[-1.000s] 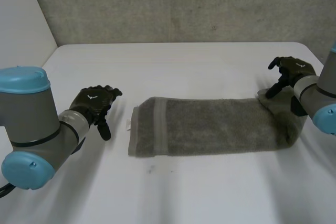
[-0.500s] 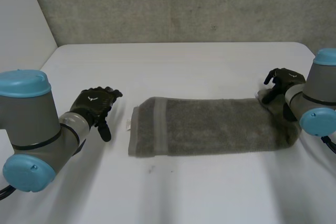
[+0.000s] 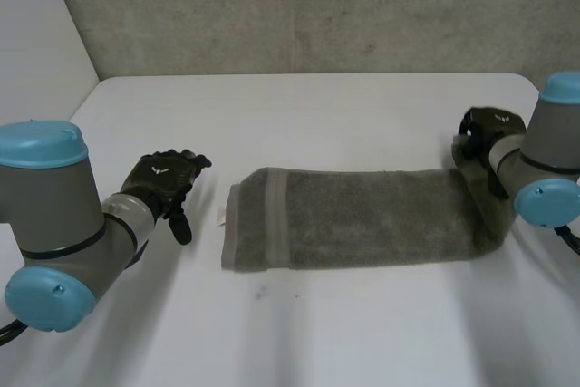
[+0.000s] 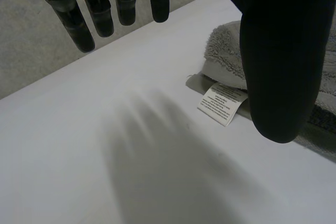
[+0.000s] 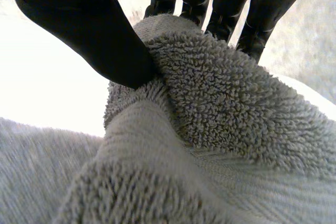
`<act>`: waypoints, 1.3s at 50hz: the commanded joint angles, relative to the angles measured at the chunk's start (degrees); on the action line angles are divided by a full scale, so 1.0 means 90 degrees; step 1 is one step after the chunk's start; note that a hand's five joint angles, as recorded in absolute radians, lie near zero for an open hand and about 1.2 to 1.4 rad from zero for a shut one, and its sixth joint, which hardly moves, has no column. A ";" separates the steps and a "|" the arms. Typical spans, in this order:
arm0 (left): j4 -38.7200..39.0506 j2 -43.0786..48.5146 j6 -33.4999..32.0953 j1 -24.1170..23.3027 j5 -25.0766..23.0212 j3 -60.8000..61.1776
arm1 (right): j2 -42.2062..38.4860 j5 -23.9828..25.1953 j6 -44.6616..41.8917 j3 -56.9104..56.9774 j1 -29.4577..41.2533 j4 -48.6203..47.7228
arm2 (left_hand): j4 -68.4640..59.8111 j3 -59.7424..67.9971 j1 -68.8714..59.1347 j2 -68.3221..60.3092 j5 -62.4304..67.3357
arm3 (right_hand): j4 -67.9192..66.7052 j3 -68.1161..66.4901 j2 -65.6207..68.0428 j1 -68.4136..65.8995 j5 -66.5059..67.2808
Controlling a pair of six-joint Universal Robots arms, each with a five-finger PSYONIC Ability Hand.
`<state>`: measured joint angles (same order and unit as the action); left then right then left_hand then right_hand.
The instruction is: Fold the towel.
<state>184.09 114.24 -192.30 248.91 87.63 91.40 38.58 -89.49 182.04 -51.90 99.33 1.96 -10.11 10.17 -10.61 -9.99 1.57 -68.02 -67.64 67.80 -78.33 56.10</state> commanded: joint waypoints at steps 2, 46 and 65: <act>-0.0005 -0.0075 0.0000 0.0038 0.0010 -0.0019 | 0.0907 0.0313 0.0066 -0.0209 0.0816 -0.0061 | -0.0068 0.0061 -0.0012 -0.0081 -0.0094 | -0.1331 -0.1373 0.1355 -0.0185 0.1545; 0.0376 -0.0330 0.0088 -0.0186 0.0010 -0.0107 | 0.2918 0.1144 -0.0080 -0.3341 0.2286 -0.0647 | -0.0161 0.0155 -0.0106 -0.0174 -0.0001 | 0.6447 0.6405 -0.6422 0.7593 -0.6233; 0.0542 0.0686 0.1152 -0.1505 0.0010 -0.1074 | 0.3360 0.1496 -0.1819 -0.6128 0.0779 -0.1917 | -0.0292 0.0286 -0.0237 -0.0305 0.0130 | 0.4980 0.4937 -0.4955 0.6126 -0.4766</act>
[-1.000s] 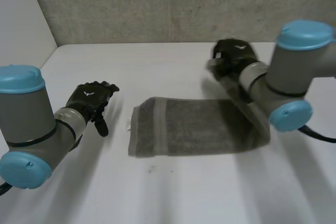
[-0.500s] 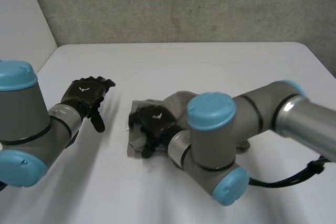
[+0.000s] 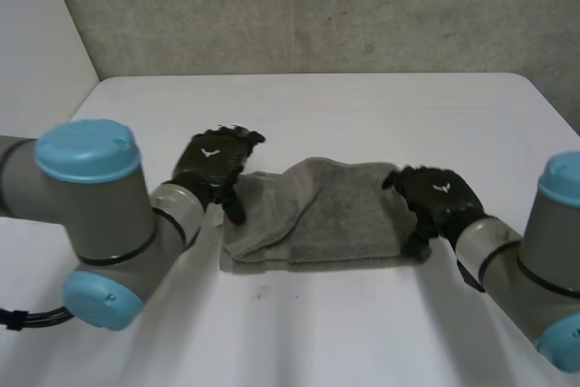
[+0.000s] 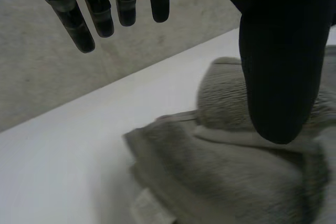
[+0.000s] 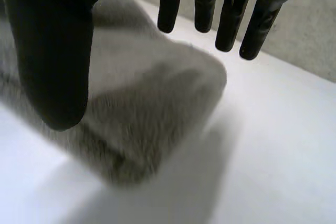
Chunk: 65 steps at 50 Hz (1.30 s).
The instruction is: Fold the towel.
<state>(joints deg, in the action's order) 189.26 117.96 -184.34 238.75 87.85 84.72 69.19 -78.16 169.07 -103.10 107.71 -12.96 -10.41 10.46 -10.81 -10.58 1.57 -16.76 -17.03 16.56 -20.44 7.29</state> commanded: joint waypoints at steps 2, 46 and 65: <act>-0.0023 0.0253 0.0384 -0.0560 -0.0024 -0.0429 | -0.0071 0.0335 -0.0359 -0.0488 -0.0152 -0.0298 | -0.0240 0.0234 -0.0196 -0.0221 0.0112 | -0.0716 -0.0686 0.0738 -0.0307 0.0657; -0.0062 0.2118 -0.0719 -0.0171 0.1655 -0.2031 | -0.0442 -0.0524 -0.0905 -0.0547 -0.0064 -0.1129 | -0.0184 0.0178 -0.0140 -0.0165 0.0055 | -0.7026 -0.6996 0.7049 -0.6618 0.6968; 0.0006 0.0233 -0.0709 -0.0317 0.1616 -0.0166 | -0.0315 -0.0886 -0.2360 0.0947 0.1186 -0.1002 | -0.0034 0.0028 0.0010 -0.0015 -0.0094 | -0.7026 -0.6996 0.7049 -0.6618 0.6968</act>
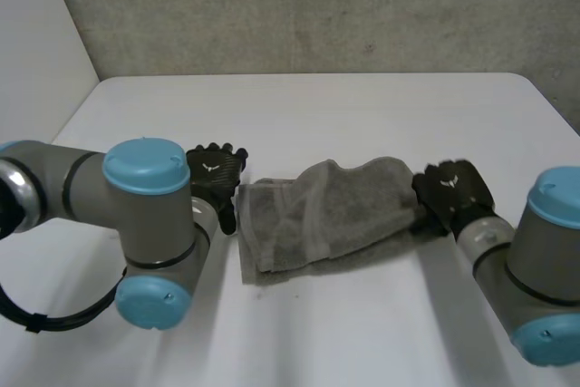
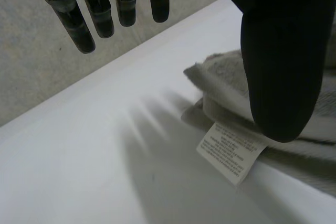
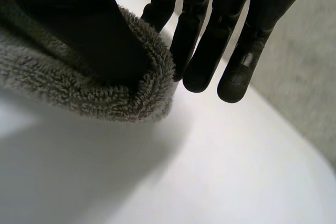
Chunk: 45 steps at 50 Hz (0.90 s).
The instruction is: Fold the towel.
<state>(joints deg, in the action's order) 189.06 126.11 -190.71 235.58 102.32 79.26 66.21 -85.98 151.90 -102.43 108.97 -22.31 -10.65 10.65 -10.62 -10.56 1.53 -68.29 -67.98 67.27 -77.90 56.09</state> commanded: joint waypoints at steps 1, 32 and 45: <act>0.0029 -0.0837 -0.0001 0.0084 0.0008 0.0538 | -0.0041 -0.0036 -0.0559 0.1135 0.1414 0.0038 | -0.0008 0.0008 -0.0011 -0.0018 -0.0090 | -0.1301 -0.1336 0.1415 -0.0233 0.1545; 0.0000 -0.1639 0.0565 0.0661 -0.0002 0.0569 | 0.0046 0.0696 0.1716 0.1635 0.2355 0.0643 | 0.0048 -0.0048 0.0045 0.0038 -0.0146 | 0.6476 0.6442 -0.6363 0.7544 -0.6232; -0.0420 -0.0352 0.1531 -0.0461 -0.0539 -0.0895 | 0.0663 0.0842 0.3776 0.1429 0.0431 0.1872 | -0.0026 0.0026 -0.0030 -0.0036 -0.0071 | 0.6476 0.6442 -0.6363 0.7544 -0.6232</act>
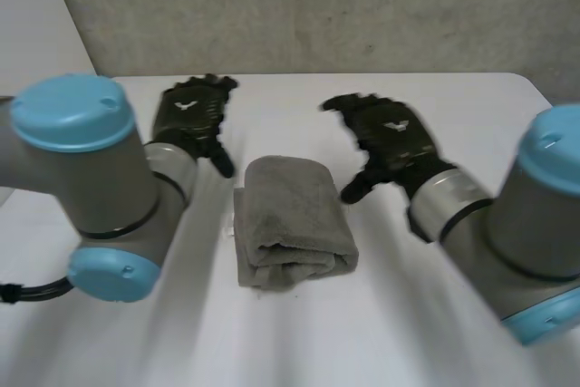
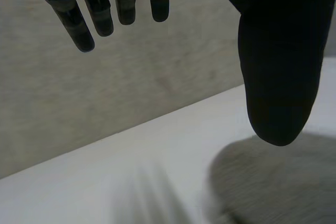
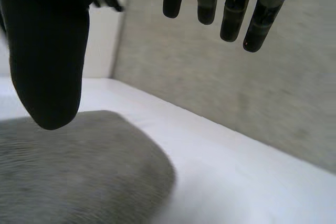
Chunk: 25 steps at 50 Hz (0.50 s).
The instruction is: Fold the towel.
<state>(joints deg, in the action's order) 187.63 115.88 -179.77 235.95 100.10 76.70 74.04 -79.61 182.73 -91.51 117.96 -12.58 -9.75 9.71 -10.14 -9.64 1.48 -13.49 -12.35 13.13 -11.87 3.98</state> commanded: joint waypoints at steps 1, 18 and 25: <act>-0.0262 0.0786 0.0316 -0.0504 -0.0292 -0.0612 | -0.0209 0.0135 0.0351 0.0217 -0.0568 0.0792 | -0.0126 0.0131 -0.0083 -0.0139 -0.0066 | 0.0387 0.0261 -0.0348 0.0207 -0.0442; -0.0604 0.1353 0.0248 -0.0007 0.0068 0.0168 | -0.2308 0.0945 0.0331 0.1993 -0.0100 0.2033 | -0.0089 0.0094 -0.0046 -0.0102 -0.0104 | 0.0387 0.0261 -0.0348 0.0207 -0.0442; -0.0594 0.1177 0.0258 0.0043 0.0186 0.0589 | -0.2729 0.0896 0.0165 0.2306 0.0057 0.2023 | -0.0070 0.0075 -0.0027 -0.0083 -0.0122 | 0.0387 0.0261 -0.0348 0.0207 -0.0442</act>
<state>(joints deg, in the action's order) 182.12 127.86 -177.45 235.76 100.99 78.89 52.10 -70.95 185.46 -72.65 117.39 5.97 -9.76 9.71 -10.14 -9.64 1.48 -13.48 -12.35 13.13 -11.85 3.96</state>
